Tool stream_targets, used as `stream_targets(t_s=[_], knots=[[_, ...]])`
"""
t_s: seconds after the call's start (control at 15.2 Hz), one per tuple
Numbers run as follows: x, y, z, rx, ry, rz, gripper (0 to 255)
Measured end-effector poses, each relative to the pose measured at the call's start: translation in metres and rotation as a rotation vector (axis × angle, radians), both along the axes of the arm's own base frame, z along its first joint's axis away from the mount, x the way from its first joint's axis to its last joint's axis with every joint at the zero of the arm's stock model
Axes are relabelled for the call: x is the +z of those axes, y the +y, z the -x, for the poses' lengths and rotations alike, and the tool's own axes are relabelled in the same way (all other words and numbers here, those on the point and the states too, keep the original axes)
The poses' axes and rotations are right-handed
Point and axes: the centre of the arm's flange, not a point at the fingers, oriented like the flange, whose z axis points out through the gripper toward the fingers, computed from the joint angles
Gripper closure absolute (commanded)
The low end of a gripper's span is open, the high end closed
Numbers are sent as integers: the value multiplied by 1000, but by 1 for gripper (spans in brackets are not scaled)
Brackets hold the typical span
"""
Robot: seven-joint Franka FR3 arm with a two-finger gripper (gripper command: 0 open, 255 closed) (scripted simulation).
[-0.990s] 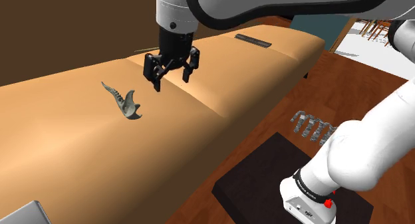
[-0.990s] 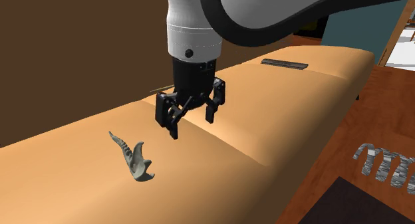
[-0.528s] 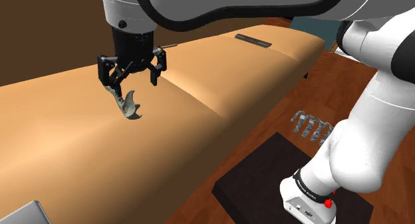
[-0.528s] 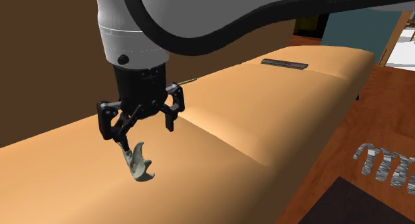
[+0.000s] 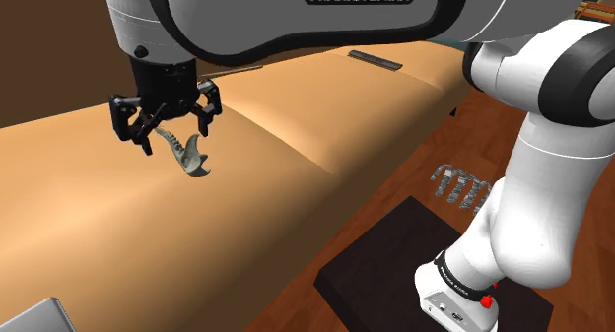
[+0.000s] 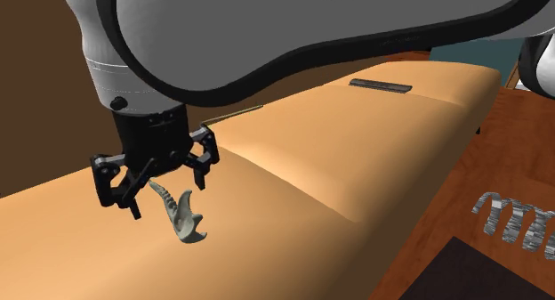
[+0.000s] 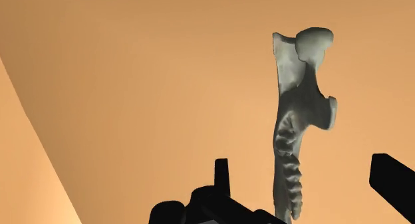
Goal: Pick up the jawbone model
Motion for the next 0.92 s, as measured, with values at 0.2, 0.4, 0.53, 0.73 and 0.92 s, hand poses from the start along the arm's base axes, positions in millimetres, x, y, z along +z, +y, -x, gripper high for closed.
stream_targets(t_s=[0.2,0.4,0.53,0.73,0.92], knots=[[-15,0,-1,0,0,0,0],[-18,0,-1,0,0,0,255],[-19,0,-1,0,0,0,255],[-19,0,-1,0,-1,-1,255],[-19,0,-1,0,-1,-1,255]])
